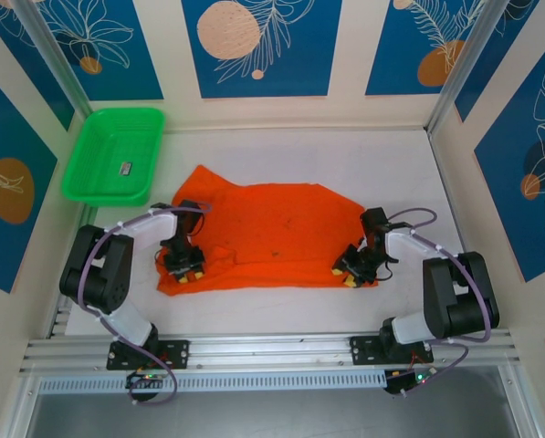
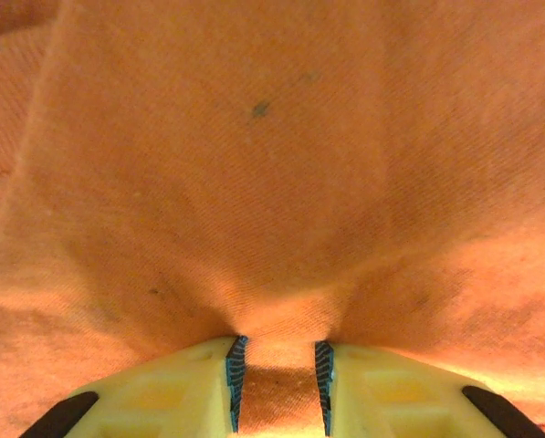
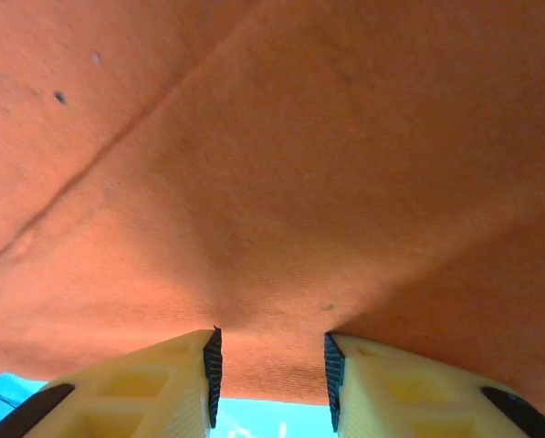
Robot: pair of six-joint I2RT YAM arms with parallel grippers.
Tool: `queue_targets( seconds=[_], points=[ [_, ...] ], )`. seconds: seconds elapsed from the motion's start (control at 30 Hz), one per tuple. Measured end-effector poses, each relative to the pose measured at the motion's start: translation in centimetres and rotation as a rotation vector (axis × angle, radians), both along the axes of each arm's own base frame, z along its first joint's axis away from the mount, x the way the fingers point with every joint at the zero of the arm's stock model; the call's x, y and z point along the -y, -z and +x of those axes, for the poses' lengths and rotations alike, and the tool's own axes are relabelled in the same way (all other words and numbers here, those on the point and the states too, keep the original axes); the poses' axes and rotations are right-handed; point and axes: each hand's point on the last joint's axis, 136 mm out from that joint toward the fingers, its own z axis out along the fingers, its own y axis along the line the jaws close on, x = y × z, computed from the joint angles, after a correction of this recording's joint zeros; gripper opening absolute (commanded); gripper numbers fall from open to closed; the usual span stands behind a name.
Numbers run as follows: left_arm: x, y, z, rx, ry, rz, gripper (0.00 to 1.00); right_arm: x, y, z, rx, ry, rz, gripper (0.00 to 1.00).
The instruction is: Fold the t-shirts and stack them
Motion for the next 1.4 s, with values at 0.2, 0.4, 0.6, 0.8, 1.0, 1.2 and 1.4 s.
queue_targets(
  seconds=[0.2,0.4,0.6,0.8,1.0,1.2,1.4],
  points=[
    [-0.6,-0.1,-0.8,-0.049,0.068,0.018,0.31,-0.6,-1.4,-2.4,-0.003,0.0,0.001,0.4],
    [0.0,-3.2,1.8,-0.013,0.104,0.01,0.59,-0.3,-3.5,-3.6,0.007,0.055,-0.008,0.54],
    [2.6,-14.5,14.7,0.41,0.111,-0.049,0.89,1.8,-9.0,1.4,0.195,0.19,-0.093,0.69],
    [2.6,-17.5,23.1,0.569,0.132,-0.023,0.98,7.3,-10.5,7.6,0.348,0.412,-0.257,0.7],
    [1.1,-12.4,30.1,0.513,0.11,0.037,0.94,11.9,-6.6,13.4,0.344,0.45,-0.384,0.73],
    [0.9,-8.6,34.9,0.544,0.094,0.048,0.9,13.3,-4.8,20.7,0.328,0.378,-0.328,0.67],
    [0.9,-6.8,36.7,0.578,0.086,0.039,0.87,12.8,-4.4,26.2,0.346,0.319,-0.214,0.66]
  ],
)
